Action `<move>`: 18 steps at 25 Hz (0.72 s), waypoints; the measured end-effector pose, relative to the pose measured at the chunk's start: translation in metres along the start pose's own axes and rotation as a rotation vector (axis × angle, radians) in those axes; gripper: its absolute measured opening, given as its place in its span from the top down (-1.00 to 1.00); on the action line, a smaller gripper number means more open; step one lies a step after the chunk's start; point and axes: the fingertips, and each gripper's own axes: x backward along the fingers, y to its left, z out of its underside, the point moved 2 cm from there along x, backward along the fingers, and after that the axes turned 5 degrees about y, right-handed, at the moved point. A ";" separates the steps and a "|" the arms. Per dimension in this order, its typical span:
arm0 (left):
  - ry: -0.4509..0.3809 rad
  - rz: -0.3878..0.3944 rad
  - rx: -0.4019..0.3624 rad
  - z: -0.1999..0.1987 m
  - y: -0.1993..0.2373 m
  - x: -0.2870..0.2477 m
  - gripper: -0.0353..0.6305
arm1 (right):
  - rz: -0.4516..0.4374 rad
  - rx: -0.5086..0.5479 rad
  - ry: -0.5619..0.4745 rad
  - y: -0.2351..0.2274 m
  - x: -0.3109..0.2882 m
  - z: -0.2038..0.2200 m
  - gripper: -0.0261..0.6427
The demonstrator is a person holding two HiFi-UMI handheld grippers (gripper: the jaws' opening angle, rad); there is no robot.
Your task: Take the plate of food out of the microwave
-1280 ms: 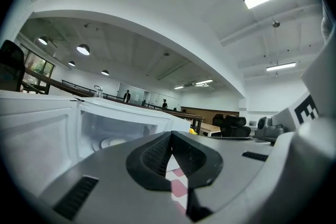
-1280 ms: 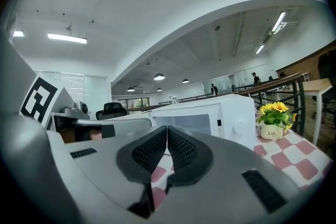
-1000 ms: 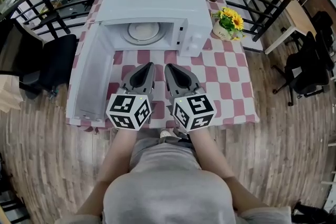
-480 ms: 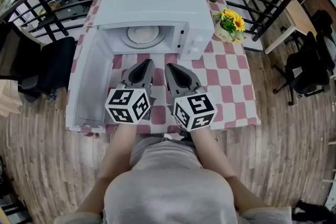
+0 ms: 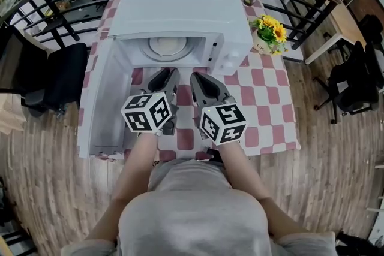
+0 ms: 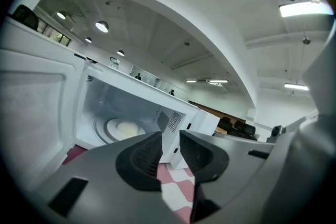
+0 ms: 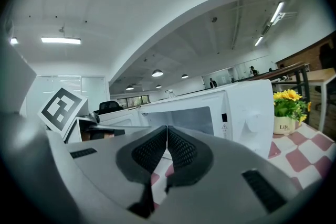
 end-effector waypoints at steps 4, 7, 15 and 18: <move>0.035 0.022 0.113 0.008 0.015 -0.013 0.58 | 0.004 -0.010 0.018 -0.004 -0.011 0.006 0.84; 0.065 0.028 0.177 0.013 0.029 -0.026 0.52 | 0.008 -0.013 0.036 -0.008 -0.020 0.011 0.84; 0.104 0.046 0.330 0.023 0.053 -0.057 0.31 | 0.026 -0.034 0.074 -0.023 -0.039 0.019 0.84; 0.109 0.038 0.388 0.028 0.062 -0.065 0.17 | 0.027 -0.037 0.087 -0.026 -0.046 0.024 0.84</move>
